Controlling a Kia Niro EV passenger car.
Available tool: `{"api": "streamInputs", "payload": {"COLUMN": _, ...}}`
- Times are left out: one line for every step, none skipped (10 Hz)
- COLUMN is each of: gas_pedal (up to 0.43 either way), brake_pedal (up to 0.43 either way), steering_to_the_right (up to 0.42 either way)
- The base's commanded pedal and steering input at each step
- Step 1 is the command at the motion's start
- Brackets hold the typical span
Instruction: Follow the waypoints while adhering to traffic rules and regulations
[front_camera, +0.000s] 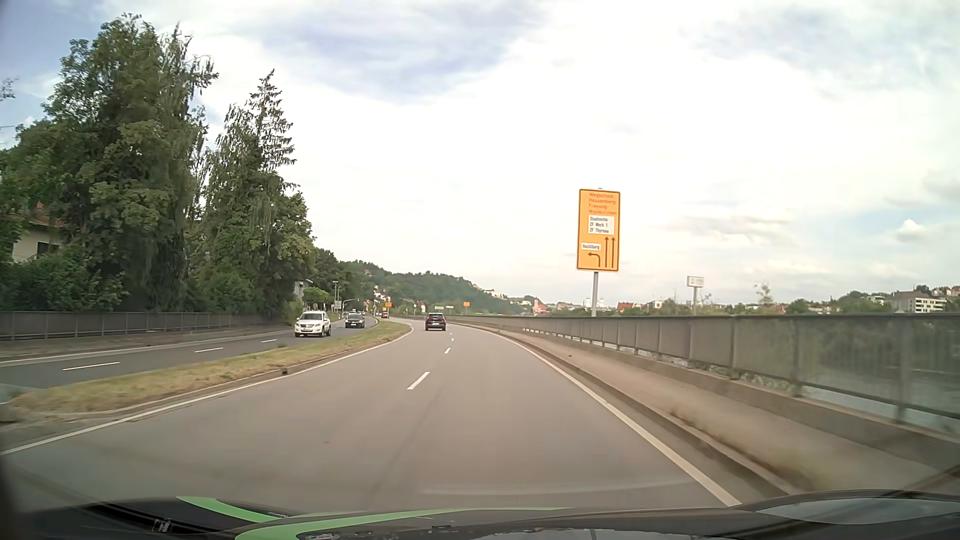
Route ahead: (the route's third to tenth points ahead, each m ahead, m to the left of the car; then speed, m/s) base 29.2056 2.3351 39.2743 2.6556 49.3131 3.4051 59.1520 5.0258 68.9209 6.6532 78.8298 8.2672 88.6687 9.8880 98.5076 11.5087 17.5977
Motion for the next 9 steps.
{"api": "streamInputs", "payload": {"gas_pedal": 0.000, "brake_pedal": 0.195, "steering_to_the_right": -0.008}}
{"api": "streamInputs", "payload": {"gas_pedal": 0.000, "brake_pedal": 0.195, "steering_to_the_right": -0.008}}
{"api": "streamInputs", "payload": {"gas_pedal": 0.000, "brake_pedal": 0.195, "steering_to_the_right": -0.008}}
{"api": "streamInputs", "payload": {"gas_pedal": 0.000, "brake_pedal": 0.195, "steering_to_the_right": -0.007}}
{"api": "streamInputs", "payload": {"gas_pedal": 0.000, "brake_pedal": 0.195, "steering_to_the_right": -0.007}}
{"api": "streamInputs", "payload": {"gas_pedal": 0.000, "brake_pedal": 0.183, "steering_to_the_right": -0.007}}
{"api": "streamInputs", "payload": {"gas_pedal": 0.000, "brake_pedal": 0.183, "steering_to_the_right": -0.007}}
{"api": "streamInputs", "payload": {"gas_pedal": 0.000, "brake_pedal": 0.183, "steering_to_the_right": -0.007}}
{"api": "streamInputs", "payload": {"gas_pedal": 0.000, "brake_pedal": 0.189, "steering_to_the_right": -0.007}}
